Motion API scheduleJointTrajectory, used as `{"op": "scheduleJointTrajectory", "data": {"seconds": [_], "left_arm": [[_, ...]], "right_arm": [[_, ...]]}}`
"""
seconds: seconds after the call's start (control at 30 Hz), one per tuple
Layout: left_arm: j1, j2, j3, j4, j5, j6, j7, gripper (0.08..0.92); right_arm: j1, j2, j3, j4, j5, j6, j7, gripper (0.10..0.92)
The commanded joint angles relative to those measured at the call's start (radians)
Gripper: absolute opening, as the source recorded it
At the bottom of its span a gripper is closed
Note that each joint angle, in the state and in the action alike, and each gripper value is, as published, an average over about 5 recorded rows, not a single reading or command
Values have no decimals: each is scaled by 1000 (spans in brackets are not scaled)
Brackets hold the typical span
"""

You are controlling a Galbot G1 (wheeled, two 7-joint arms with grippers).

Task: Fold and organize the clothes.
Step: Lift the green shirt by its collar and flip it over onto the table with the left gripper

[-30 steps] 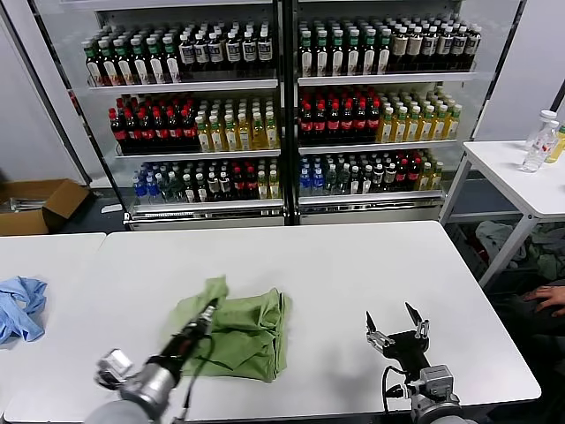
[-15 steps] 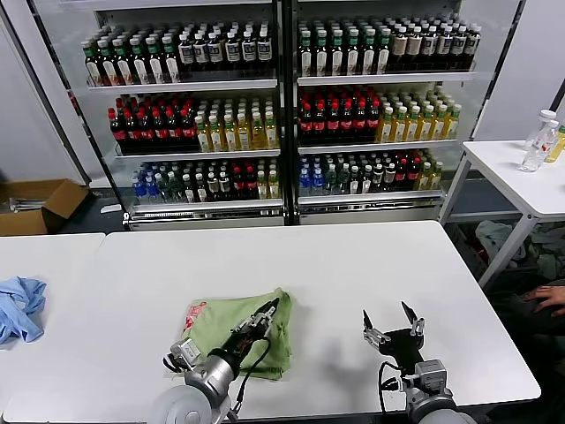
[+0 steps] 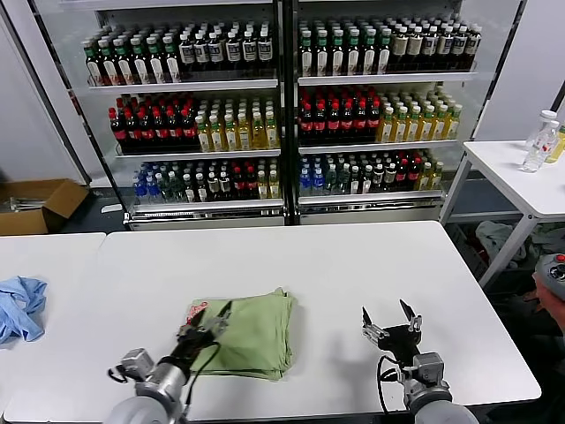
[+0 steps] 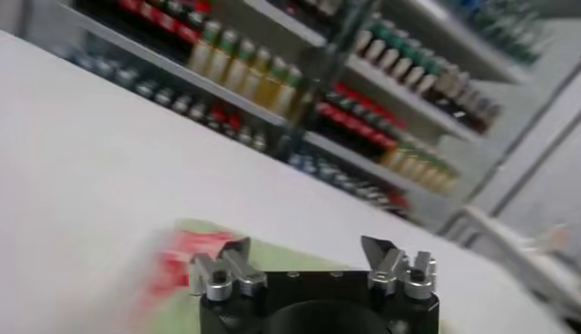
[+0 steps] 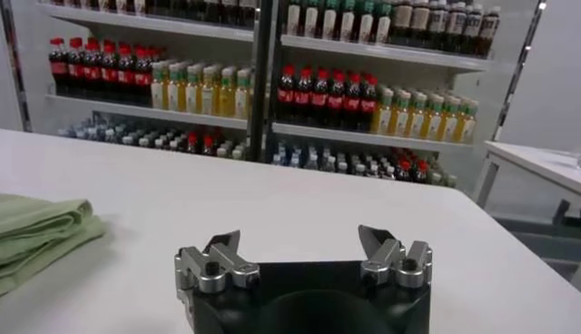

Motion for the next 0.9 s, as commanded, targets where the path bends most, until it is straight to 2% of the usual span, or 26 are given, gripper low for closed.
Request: {"op": "scheduleJointTrajectory", "data": {"seconds": [0.03, 0.27, 0.37, 0.53, 0.77, 0.9], "left_arm": [[33, 86, -108, 103, 80, -71, -6, 799], [29, 70, -58, 103, 14, -66, 69, 822], [36, 60, -40, 95, -17, -58, 106, 793], [36, 39, -33, 110, -70, -37, 129, 655], [18, 21, -61, 155, -171, -22, 115, 455], [21, 18, -69, 161, -116, -55, 90, 343]], "right_arm": [[22, 3, -2, -34, 8, 6, -1, 823], [20, 6, 1, -33, 0, 8, -2, 823], [21, 4, 5, -32, -2, 8, -1, 823], [16, 4, 11, -23, -2, 8, 0, 823], [11, 3, 12, -16, -5, 8, 1, 823], [12, 1, 12, -17, -5, 10, 1, 823]]}}
